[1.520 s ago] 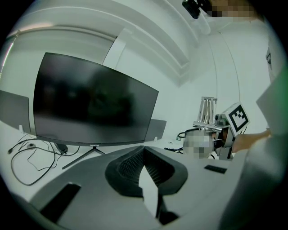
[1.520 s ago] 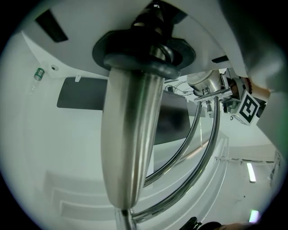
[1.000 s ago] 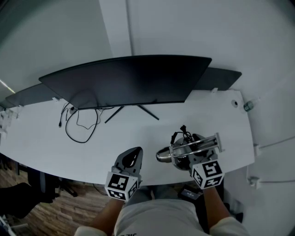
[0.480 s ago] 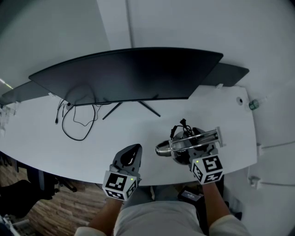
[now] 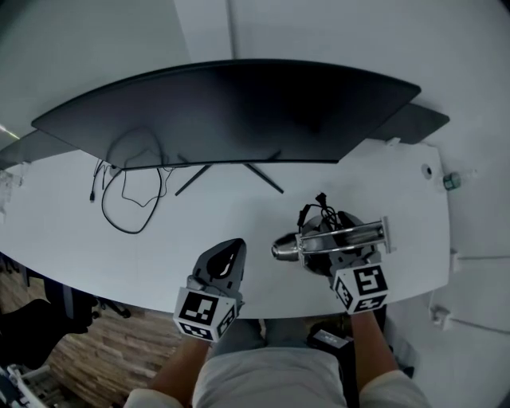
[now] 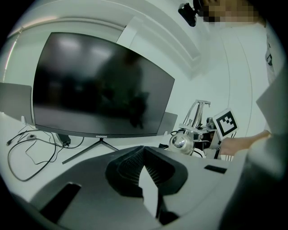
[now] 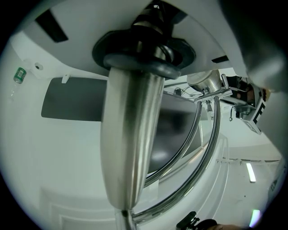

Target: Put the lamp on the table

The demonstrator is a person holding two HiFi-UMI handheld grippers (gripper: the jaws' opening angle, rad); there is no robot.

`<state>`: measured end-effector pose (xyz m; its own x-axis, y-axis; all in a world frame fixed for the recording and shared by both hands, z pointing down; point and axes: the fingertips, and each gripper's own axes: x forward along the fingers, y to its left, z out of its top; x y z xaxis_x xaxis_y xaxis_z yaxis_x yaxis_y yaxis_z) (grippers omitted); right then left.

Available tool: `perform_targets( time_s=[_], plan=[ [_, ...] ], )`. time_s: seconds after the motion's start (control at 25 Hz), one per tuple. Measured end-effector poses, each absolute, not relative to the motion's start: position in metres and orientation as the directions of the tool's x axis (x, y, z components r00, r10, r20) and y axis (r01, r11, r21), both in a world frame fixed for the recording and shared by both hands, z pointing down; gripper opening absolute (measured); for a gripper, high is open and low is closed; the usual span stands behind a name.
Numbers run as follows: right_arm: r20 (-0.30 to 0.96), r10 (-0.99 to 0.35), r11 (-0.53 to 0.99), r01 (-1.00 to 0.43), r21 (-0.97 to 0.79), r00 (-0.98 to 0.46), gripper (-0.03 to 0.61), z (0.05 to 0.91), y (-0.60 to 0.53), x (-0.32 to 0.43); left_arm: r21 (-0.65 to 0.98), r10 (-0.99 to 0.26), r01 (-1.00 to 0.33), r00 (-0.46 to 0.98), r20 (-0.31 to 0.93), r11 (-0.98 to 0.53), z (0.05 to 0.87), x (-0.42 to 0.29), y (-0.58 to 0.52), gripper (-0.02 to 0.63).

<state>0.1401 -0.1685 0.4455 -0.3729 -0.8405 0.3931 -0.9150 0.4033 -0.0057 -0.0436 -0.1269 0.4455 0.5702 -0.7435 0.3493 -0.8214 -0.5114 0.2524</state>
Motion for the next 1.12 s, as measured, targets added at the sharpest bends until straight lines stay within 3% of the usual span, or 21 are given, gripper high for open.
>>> perform_targets(
  time_s=[1.12],
  plan=[
    [0.413,-0.830,0.401,-0.916,-0.029,-0.376,0.163,0.491,-0.211,0.139,0.273,-0.718,-0.832,0.554,0.421,-0.483,0.480,-0.057,-0.130,0.002]
  ],
)
